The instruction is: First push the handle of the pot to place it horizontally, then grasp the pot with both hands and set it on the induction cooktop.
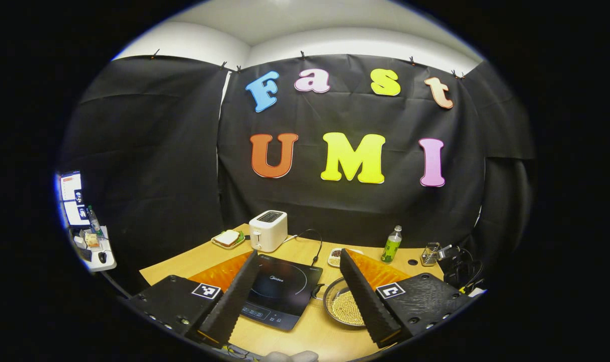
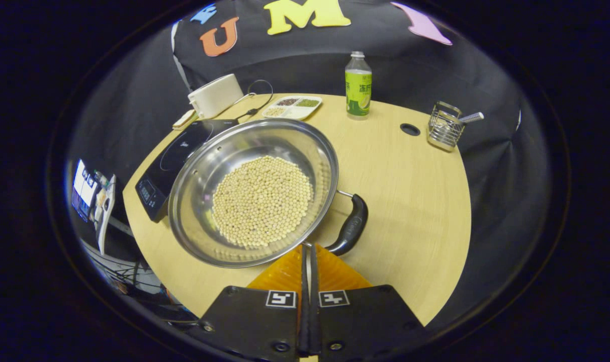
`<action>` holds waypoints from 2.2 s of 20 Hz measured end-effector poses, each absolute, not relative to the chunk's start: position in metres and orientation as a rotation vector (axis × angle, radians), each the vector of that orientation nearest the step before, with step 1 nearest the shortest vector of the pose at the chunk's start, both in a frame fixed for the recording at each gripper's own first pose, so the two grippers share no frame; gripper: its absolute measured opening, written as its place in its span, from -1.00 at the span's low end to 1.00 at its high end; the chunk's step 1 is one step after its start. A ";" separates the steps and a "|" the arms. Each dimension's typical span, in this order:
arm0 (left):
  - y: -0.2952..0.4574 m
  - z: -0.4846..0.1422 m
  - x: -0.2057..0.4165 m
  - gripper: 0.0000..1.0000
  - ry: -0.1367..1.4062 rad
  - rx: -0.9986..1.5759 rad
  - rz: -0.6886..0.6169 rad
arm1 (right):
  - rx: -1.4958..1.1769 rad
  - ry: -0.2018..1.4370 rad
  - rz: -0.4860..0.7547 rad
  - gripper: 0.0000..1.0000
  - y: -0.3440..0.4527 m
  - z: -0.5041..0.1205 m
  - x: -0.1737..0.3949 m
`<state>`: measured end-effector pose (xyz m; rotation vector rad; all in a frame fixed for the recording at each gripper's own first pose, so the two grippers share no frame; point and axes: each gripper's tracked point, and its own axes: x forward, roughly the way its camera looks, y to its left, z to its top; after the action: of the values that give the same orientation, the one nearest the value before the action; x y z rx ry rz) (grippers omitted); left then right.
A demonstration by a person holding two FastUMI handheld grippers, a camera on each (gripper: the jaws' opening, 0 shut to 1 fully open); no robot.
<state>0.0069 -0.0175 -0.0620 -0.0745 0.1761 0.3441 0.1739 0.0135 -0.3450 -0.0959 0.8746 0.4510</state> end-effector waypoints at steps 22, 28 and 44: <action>-0.002 -0.136 0.026 0.93 0.294 -0.094 0.022 | -0.074 0.676 0.148 -0.60 -0.008 -0.296 0.076; 0.012 -0.172 0.015 0.92 0.350 -0.075 -0.015 | -0.007 0.671 0.126 0.34 0.010 -0.299 0.030; -0.024 -0.304 0.106 1.00 0.646 -0.074 -0.048 | 0.090 0.739 0.126 0.59 0.010 -0.316 0.157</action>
<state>0.1061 -0.0236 -0.3039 -0.0739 0.6464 -0.0484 0.1569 0.0097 -0.3164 0.0899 0.7392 0.1257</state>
